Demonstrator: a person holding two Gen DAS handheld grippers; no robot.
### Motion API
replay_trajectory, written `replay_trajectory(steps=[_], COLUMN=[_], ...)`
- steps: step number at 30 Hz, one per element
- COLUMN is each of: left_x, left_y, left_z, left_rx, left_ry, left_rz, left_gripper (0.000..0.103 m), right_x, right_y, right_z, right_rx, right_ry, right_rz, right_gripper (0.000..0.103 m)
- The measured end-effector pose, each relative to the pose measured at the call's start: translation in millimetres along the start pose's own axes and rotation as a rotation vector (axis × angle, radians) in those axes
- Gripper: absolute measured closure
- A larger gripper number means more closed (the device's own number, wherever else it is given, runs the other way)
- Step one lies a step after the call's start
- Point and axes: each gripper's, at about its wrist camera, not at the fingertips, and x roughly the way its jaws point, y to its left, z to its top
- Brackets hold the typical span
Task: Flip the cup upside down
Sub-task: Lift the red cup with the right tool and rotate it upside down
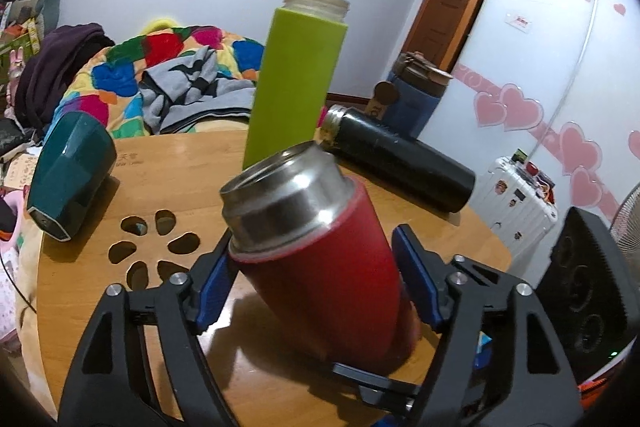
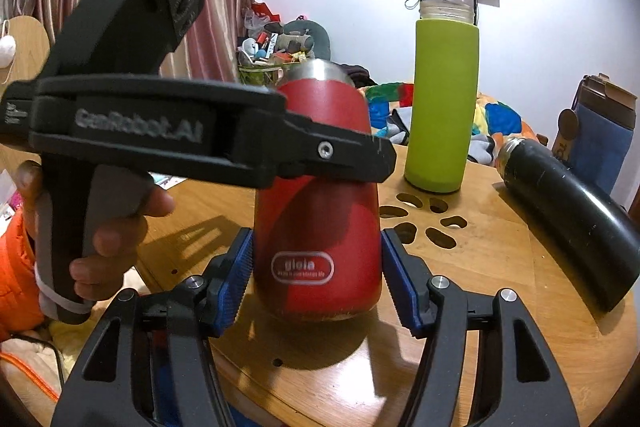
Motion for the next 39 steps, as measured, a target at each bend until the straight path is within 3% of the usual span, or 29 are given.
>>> replay_trajectory(steps=[4,8,23,25,32,39], left_x=[6.3,8.0,15.9,14.3,1.8,-41.6], left_y=[6.6,7.0,34.7,35.2,35.3,18.1], left_z=[-1.8,-3.4,-6.3,-5.4,-3.7,11.0], left_rx=[-0.023,-0.010,-0.121,-0.108,-0.092,-0.006], left_ry=[0.022,0.018,0.058,0.044,0.016,-0.097], left_rz=[-0.011,0.034,0.016,0.070,0.097,0.132], left_gripper=[0.021,0.016,0.005,0.001,0.001,0.001], right_x=[0.0,-0.1,0.6,0.3,-5.1,-28.2], right_y=[1.2,3.0,6.9,6.8,5.7,6.6], right_z=[-0.5,-1.4,-2.3,-1.7,-0.2,16.1], right_rx=[0.000,0.000,-0.004,-0.002,0.004,0.004], right_ry=[-0.005,-0.006,0.001,0.000,-0.012,-0.094], right_rz=[0.004,0.007,0.017,0.020,0.011,-0.015], right_gripper=[0.044,0.044,0.044,0.044,0.044,0.044])
